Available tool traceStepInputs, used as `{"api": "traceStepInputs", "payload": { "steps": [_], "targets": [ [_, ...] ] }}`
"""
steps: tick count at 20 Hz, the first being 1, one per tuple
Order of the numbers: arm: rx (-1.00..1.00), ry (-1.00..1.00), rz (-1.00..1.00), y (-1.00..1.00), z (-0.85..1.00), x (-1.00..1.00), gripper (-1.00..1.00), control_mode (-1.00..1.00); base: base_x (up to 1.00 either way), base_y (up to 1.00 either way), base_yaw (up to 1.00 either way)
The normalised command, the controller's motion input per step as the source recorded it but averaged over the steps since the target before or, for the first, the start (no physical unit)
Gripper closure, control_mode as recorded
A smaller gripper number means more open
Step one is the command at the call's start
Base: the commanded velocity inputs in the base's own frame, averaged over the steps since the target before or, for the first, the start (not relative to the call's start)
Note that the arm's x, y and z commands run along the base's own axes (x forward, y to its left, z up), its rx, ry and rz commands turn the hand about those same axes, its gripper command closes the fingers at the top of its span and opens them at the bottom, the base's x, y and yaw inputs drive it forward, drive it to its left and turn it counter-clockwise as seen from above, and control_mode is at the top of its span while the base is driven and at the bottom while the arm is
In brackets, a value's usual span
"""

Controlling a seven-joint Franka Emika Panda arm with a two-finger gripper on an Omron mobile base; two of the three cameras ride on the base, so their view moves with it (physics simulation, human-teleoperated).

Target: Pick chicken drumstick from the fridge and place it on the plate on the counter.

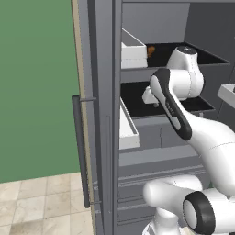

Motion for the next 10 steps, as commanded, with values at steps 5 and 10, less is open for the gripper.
{"api": "traceStepInputs", "payload": {
  "steps": [5,10],
  "targets": [
    [-0.01,-0.02,-0.02,-0.30,0.01,0.00,-1.00,-1.00,0.00,0.00,0.00],
    [-0.11,-0.01,-0.21,-0.60,0.21,0.08,-1.00,-1.00,0.00,0.00,0.00]
  ]
}}
